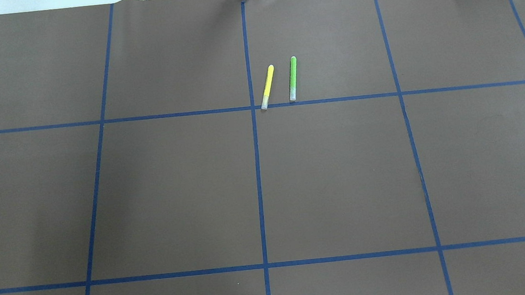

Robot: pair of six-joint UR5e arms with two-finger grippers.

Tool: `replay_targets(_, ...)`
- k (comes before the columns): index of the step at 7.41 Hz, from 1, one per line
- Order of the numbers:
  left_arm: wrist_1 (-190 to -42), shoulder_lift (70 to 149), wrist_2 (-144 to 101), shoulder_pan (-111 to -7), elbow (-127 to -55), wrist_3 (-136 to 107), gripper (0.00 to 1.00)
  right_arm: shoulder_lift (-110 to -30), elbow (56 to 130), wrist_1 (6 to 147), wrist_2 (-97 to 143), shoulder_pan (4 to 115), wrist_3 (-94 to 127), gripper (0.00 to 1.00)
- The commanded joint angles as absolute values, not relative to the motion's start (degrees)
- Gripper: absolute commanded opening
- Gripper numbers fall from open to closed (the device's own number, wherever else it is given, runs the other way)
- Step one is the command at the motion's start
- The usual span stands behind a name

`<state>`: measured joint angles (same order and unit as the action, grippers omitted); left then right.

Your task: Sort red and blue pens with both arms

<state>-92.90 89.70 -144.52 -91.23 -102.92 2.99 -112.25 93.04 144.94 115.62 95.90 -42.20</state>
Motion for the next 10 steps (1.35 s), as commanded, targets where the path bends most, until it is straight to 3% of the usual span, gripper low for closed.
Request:
replay_targets(1, -93.0, 89.7, -144.6, -91.2, -103.1, 1.7, 1.0, -110.8, 90.2, 144.8, 116.8, 95.9, -42.2, 0.99)
replay_targets(3, -92.7, 89.7, -144.6, -91.2, -103.3, 1.0, 1.0, -110.2, 90.1, 143.9, 118.5, 95.9, -42.2, 1.0)
replay_targets(5, -92.5, 89.6, -145.6, -91.2, -102.9, 1.0, 1.0, -104.2, 90.6, 143.3, 122.0, 95.9, -42.3, 1.0)
replay_targets(10, -92.2, 87.9, -144.9, -91.3, -102.1, 1.0, 1.0, -103.1, 88.0, 97.6, 135.0, 95.9, -29.2, 1.0)
